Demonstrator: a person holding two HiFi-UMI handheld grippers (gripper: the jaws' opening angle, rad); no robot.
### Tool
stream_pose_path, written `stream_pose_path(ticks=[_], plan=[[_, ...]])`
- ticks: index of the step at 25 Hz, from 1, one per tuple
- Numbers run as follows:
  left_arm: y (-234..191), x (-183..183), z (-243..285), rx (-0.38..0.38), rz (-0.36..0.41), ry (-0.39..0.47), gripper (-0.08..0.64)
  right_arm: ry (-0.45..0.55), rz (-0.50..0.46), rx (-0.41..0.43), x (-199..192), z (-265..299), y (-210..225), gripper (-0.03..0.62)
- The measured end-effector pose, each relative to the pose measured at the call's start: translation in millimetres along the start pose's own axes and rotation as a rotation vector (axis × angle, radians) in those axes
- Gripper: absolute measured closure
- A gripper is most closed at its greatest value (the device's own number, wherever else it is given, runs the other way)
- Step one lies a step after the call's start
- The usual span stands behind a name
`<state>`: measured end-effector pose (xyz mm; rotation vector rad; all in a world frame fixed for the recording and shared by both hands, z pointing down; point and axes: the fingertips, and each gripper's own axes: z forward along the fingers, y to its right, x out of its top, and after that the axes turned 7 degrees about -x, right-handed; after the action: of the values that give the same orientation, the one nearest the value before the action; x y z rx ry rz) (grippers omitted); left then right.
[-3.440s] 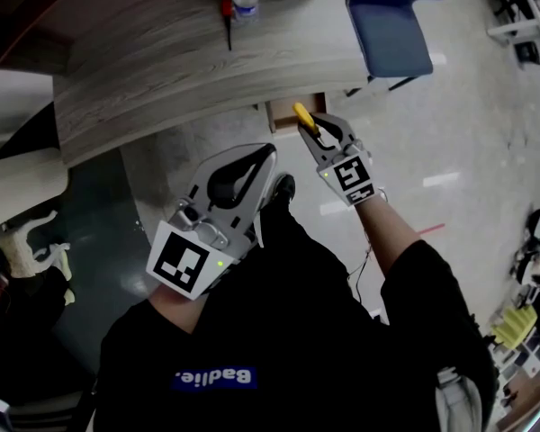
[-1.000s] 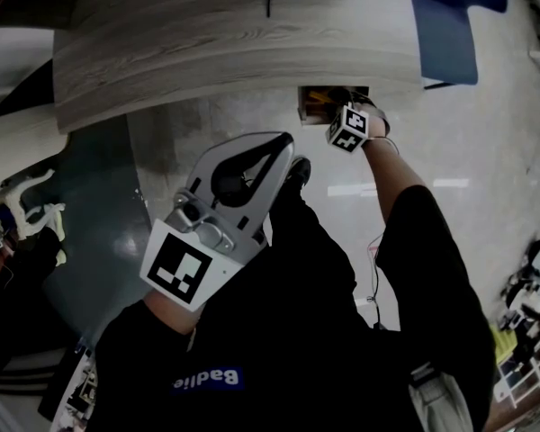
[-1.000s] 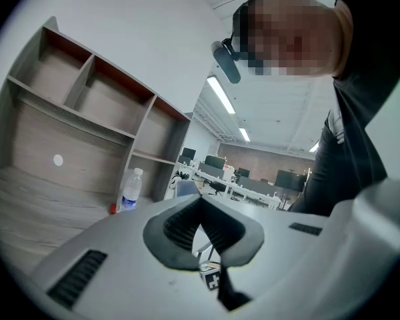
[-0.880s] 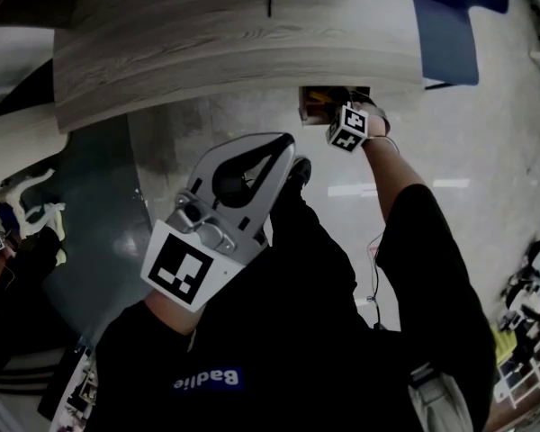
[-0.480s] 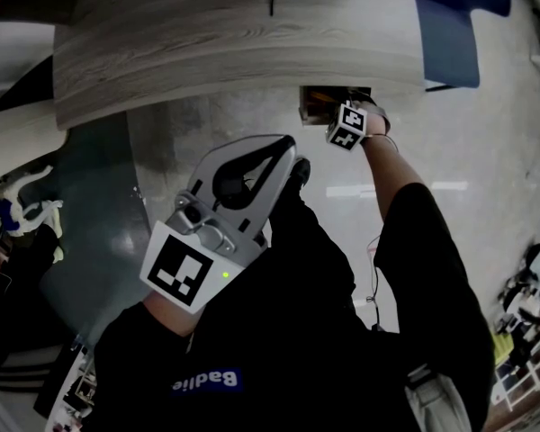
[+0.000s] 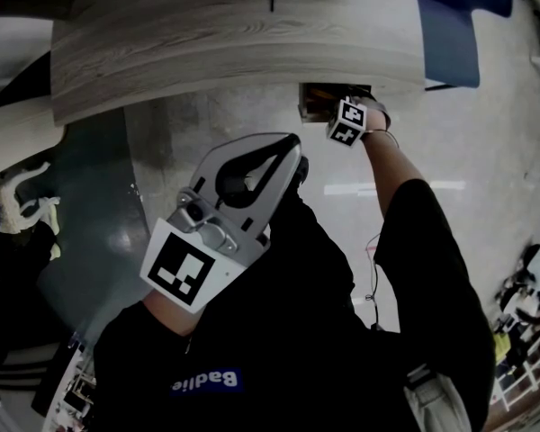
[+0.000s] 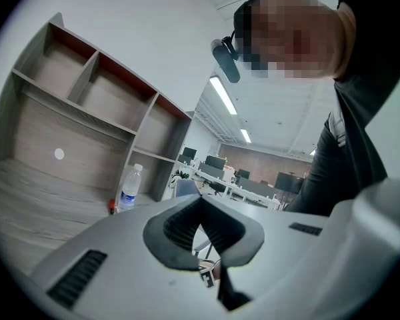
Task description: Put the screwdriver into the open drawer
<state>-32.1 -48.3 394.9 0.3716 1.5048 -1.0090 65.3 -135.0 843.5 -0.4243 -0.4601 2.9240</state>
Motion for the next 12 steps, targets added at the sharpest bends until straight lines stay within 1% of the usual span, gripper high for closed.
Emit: stream_pose_path(ticks=[5, 7, 12], plan=[[-2.1, 1.1, -2.6, 0.001, -0.01, 0.008, 0.561, -0.002, 0.01, -0.001, 1.0, 0.8, 0.0, 0.476], [-2.2, 1.0, -3.4, 0.0, -0.01, 0.008, 0.563, -0.004, 0.012, 0.007, 0.3, 1.0, -1.3, 0.458], [0.4, 2.9, -6.2, -0.003, -0.009, 0.011, 0.561, -0.007, 0.014, 0.014, 0.6, -2.3, -2.9, 0.451]])
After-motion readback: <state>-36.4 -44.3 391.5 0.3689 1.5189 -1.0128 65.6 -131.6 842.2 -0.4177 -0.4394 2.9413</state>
